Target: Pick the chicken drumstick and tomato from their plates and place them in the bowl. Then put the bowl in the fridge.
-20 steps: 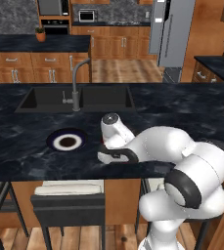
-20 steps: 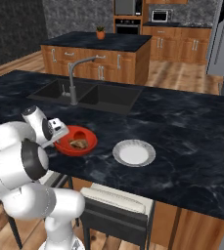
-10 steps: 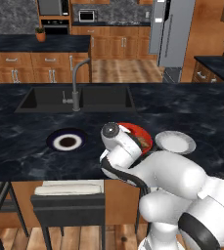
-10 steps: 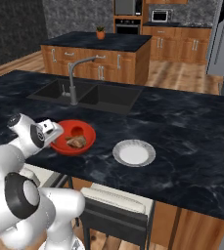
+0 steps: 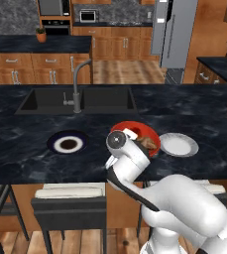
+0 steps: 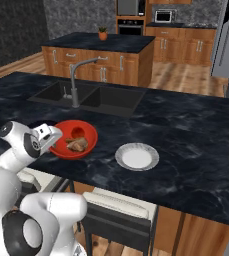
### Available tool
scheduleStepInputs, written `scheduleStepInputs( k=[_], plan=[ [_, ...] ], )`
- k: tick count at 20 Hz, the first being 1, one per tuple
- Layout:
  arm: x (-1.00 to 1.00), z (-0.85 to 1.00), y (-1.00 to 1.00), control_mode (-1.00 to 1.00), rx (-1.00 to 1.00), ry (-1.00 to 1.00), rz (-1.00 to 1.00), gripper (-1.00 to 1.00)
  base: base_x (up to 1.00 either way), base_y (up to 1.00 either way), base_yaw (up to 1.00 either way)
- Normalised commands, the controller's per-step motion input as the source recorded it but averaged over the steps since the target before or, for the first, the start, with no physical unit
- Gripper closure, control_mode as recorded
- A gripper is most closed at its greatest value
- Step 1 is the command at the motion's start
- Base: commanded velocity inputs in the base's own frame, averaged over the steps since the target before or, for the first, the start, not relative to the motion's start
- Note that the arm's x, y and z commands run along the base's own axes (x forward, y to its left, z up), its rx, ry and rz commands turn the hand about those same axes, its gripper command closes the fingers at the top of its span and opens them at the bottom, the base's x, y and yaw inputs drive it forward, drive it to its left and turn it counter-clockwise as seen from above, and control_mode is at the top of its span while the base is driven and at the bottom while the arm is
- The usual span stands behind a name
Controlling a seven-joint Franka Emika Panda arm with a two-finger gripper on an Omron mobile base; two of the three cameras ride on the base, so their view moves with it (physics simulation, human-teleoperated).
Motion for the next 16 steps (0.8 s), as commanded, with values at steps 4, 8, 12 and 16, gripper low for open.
scheduleStepInputs(
  k=[4,8,12,16],
  plan=[
    [-0.26,0.35,-0.11,-1.00,-0.05,0.09,0.00,1.00,0.00,0.00,0.00],
    [-0.39,0.30,-0.13,-1.00,-0.06,0.04,0.00,1.00,0.00,0.00,0.00],
    [-0.36,0.16,-0.12,-1.00,-0.06,0.00,0.00,1.00,0.00,0.00,0.00],
    [-0.32,0.15,-0.06,-1.00,0.00,0.01,0.00,1.00,0.00,0.00,0.00]
  ],
)
